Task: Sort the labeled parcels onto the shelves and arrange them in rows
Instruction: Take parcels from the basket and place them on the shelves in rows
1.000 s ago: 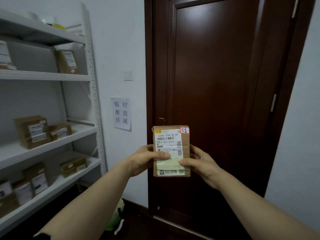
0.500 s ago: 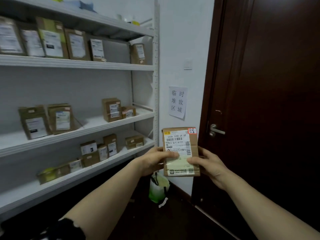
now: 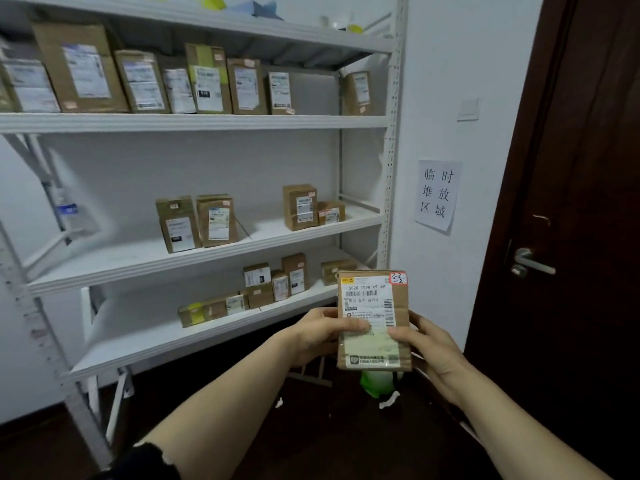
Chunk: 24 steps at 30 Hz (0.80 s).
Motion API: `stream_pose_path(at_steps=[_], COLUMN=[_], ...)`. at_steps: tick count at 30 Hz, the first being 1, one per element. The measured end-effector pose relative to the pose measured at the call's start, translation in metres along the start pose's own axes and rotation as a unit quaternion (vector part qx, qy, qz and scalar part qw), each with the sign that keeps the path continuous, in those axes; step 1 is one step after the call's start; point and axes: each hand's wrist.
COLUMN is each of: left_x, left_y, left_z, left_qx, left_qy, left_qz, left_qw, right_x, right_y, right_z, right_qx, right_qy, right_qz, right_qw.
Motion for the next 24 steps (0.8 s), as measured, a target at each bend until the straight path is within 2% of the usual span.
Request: stream_pose_path(at_steps=[8, 13, 17, 21, 24], left_x=[0.005, -0.001, -0.010, -0.016, -0.014], left_y=[-0.035, -0.088, -0.161, -0.246, -0.313], left_z=[-0.026, -0.047, -0.050, -0.041, -0.028], left_qx=[0.044, 0.028, -0.009, -0.034, -0.060], left_qy=[0.007, 0.028, 0.033, 0.039, 0.036], left_qz=[0.029, 0.035, 0.031, 0.014, -0.005], left_qw=[0.999, 0.999, 0.999, 0.999, 0.998], right_x=[-0.002, 0.001, 0.004, 0.010, 0.011], right_y=[0.023, 0.066, 0.132, 0.214, 0.285], right_z=[-0.032, -0.072, -0.116, -0.160, -0.185], right_qx=[0.002, 0.026, 0.055, 0.089, 0.148], right_qy=[0.010, 0.012, 0.001, -0.019, -0.017], right_qz=[0.030, 0.036, 0.059, 0.031, 0.033], right_qw=[1.000, 0.999, 0.997, 0.995, 0.988])
Point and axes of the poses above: each hand's wrist, its own z-axis away from the middle knuckle, its own y-axis out of the palm, x = y × z, and after that the axes turned 7 degrees about -x, right-handed
